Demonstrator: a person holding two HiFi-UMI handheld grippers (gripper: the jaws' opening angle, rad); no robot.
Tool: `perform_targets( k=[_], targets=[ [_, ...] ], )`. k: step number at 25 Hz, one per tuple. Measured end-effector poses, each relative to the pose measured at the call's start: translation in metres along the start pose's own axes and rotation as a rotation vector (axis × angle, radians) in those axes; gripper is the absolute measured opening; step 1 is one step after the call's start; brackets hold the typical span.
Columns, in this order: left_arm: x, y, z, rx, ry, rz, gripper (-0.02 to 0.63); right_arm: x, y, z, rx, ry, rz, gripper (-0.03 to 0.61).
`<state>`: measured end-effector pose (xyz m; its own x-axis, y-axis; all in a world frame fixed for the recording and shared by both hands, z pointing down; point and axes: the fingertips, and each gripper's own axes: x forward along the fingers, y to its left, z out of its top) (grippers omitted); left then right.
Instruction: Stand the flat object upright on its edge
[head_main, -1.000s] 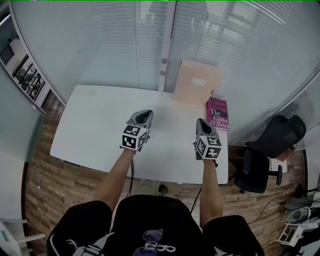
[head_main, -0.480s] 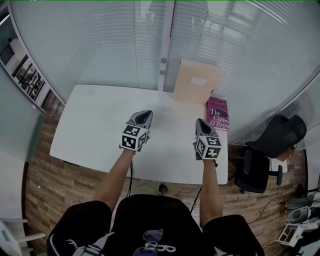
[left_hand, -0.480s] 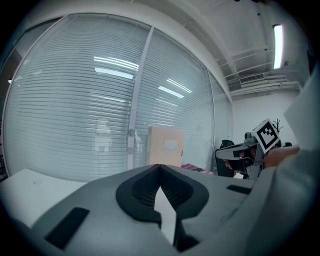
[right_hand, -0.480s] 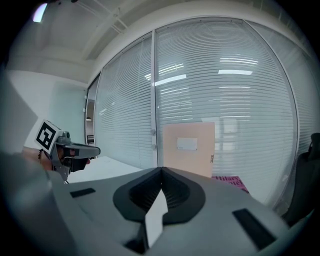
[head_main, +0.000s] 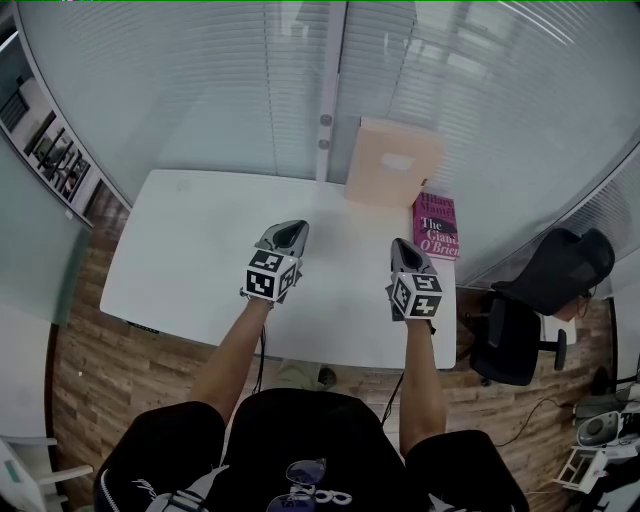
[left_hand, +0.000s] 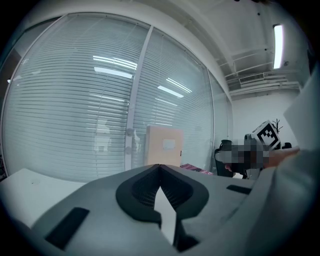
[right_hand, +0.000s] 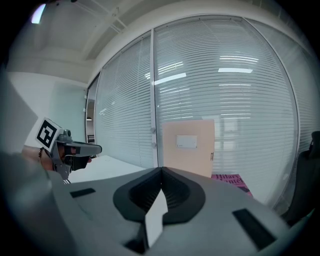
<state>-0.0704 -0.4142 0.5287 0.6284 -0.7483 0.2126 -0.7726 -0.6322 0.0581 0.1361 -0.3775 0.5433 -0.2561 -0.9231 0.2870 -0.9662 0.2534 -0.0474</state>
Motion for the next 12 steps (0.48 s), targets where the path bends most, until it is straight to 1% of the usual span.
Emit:
perform_targets(
  k=[12],
  targets=[
    [0.0089,-0.0096,0.0053,0.011,-0.003,-0.013,0.021,-0.0019,-0.0101,-0.0040,0.013,0.005,-0.006,0.023]
  ],
)
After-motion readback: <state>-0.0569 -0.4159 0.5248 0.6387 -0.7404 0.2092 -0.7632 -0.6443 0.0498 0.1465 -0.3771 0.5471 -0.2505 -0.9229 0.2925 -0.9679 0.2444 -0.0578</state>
